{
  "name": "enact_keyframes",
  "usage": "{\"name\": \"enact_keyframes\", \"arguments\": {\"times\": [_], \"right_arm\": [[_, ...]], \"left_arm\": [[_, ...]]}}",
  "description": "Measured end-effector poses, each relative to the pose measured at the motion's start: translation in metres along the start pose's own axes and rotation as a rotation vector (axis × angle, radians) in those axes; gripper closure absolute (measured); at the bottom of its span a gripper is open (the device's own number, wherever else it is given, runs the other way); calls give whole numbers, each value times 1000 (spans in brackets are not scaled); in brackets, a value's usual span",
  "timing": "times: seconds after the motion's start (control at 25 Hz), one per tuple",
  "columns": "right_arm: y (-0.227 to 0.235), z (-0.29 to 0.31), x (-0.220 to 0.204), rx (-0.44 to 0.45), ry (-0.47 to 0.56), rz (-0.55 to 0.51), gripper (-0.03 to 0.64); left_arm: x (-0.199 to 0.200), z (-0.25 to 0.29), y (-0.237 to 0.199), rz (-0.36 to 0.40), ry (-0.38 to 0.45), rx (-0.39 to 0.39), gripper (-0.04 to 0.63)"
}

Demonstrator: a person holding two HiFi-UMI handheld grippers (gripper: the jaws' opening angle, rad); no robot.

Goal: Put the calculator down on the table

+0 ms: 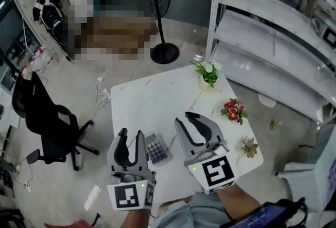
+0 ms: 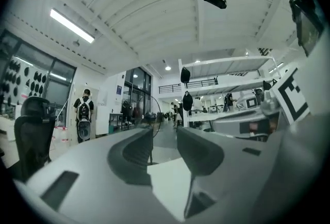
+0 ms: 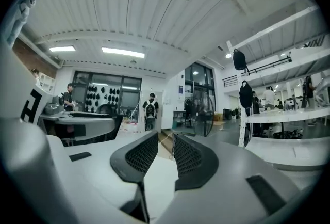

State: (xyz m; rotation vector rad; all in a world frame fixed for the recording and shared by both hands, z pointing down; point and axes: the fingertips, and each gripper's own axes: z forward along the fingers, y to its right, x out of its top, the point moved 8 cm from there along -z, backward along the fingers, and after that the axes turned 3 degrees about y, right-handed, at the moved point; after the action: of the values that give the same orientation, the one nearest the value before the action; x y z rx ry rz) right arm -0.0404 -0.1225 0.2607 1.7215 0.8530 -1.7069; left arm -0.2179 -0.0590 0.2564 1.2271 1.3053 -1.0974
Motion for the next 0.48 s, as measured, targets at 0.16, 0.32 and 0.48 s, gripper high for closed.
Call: {"name": "enact_keyframes", "arguments": {"times": [0.16, 0.32, 0.48], "right_arm": [[1, -8, 23, -19, 78, -18, 552], [3, -16, 34, -32, 119, -41, 598], [4, -20, 39, -45, 136, -48, 598]], "left_arm": [[30, -4, 5, 34, 72, 11, 510], [43, -7, 9, 43, 119, 25, 570], [49, -8, 12, 40, 128, 19, 580]]}}
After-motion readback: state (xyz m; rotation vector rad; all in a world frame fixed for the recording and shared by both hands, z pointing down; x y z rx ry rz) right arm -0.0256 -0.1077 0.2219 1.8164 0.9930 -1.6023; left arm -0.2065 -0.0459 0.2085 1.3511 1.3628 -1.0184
